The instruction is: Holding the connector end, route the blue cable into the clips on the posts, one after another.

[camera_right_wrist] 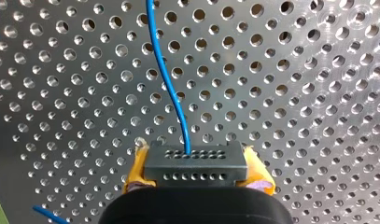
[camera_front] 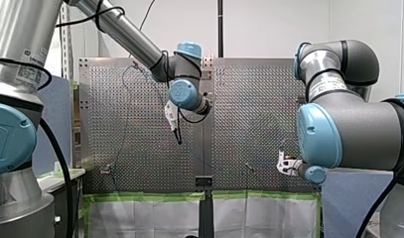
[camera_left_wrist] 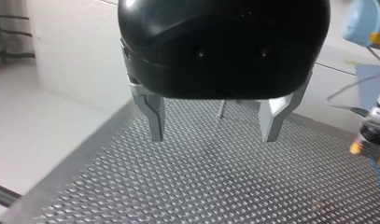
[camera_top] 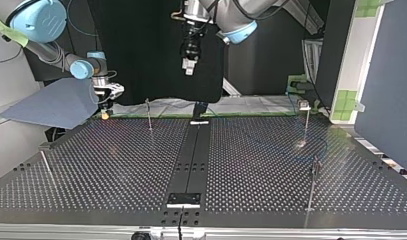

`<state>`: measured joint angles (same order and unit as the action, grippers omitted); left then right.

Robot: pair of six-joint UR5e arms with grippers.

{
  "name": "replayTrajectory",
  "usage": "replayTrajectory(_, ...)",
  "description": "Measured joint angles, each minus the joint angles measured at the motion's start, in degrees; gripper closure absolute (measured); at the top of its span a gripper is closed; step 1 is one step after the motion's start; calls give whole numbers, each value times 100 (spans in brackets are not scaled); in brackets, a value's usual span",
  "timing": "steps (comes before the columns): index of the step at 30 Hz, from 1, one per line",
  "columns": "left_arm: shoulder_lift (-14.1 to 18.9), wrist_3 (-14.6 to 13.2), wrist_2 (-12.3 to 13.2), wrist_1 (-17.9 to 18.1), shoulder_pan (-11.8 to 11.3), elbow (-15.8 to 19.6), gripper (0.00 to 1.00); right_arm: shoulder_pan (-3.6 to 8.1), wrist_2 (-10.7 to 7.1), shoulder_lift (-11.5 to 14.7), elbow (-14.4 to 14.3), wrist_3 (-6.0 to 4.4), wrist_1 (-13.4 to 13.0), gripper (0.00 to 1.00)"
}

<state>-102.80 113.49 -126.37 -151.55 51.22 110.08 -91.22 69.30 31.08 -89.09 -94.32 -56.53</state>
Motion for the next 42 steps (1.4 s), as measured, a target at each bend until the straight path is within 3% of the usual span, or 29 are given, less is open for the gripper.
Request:
replayTrajectory(11,566,271,162,567,-76,566,0,38,21,3,0,167,119,100)
replayTrajectory(17,901,307,176,901,-202,901,0,49,10,37,11,395,237,100)
replayTrajectory(23,1175,267,256,1229,-335,1227,0,42,24,248,15,610,508,100)
replayTrajectory(31,928,248,385,1578,-418,1672,0,17,58,578,-61,854,795,100)
replayTrajectory(37,622,411,488,1870,-458,1986,0,-5,211,885,-301,884,804,100)
replayTrajectory(42,489,315,489,2140,-481,2259,0,-57,260,1170,-492,843,753,100)
